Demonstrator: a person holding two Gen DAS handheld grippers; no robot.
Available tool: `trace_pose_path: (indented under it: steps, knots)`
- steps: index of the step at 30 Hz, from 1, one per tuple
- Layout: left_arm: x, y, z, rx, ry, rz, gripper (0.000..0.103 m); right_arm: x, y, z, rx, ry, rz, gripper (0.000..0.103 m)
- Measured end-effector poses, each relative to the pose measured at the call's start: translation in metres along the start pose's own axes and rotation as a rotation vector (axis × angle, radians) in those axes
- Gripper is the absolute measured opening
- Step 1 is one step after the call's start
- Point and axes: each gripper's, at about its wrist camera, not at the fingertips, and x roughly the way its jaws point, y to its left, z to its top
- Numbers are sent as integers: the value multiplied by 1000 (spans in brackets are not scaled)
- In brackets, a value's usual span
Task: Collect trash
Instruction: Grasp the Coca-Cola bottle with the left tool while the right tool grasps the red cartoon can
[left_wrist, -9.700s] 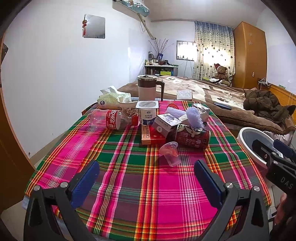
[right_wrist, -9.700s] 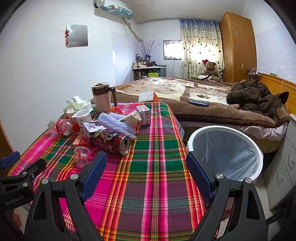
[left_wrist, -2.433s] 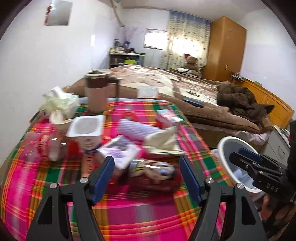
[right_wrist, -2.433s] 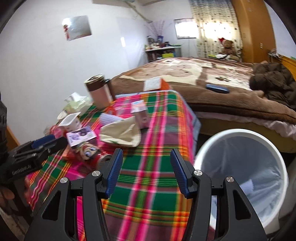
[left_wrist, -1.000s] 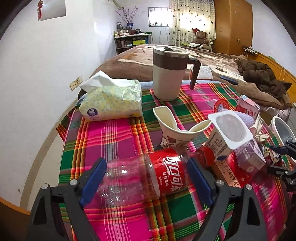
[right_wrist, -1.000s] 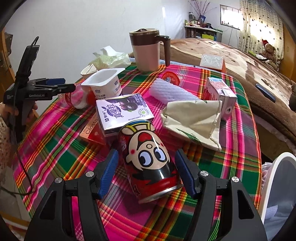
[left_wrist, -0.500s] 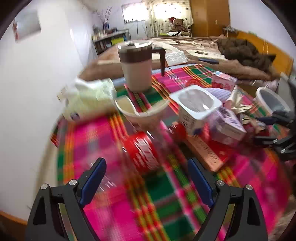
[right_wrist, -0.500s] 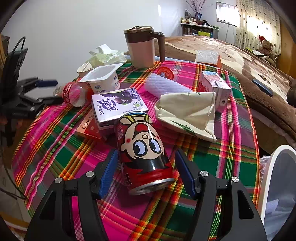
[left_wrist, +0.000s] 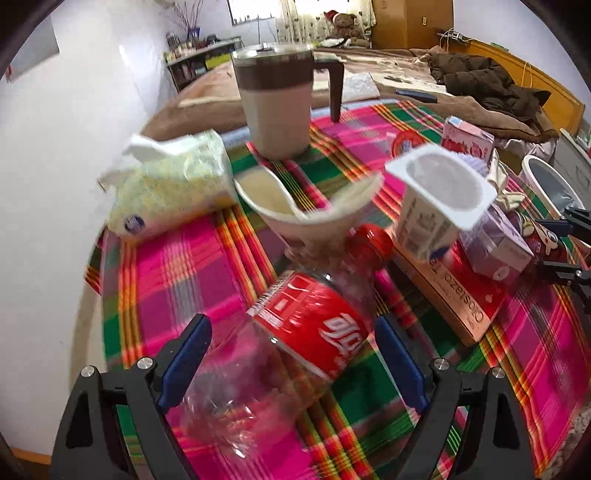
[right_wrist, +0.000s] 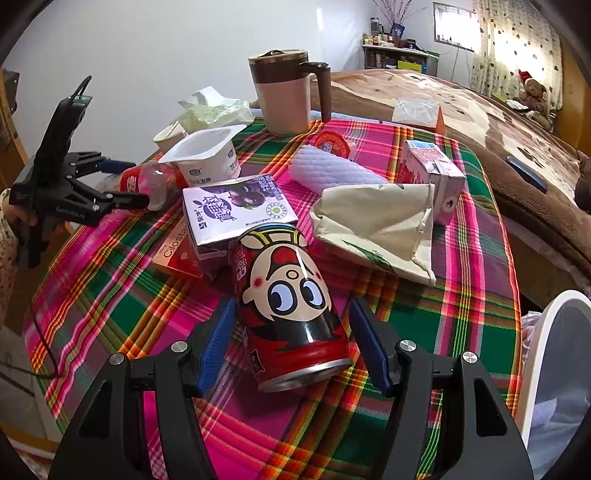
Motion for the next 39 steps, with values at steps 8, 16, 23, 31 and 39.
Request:
trace_pose_path:
  steps: [8, 16, 23, 31, 39]
  knots:
    - [-14, -22, -22, -63, 25, -92, 91, -5, 8, -1, -49, 10, 8, 65]
    - [-7, -18, -25, -236, 27, -102, 70, -2, 13, 5, -44, 4, -26, 65]
    - [2, -19, -34, -333, 22, -104, 70, -3, 9, 2, -15, -6, -33, 57]
    - [-3, -27, -34, -373, -20, -80, 64, -10, 4, -3, 27, -41, -40, 56]
    - [-18, -50, -41, -402, -79, -68, 64, -19, -4, -9, 62, -70, -34, 55]
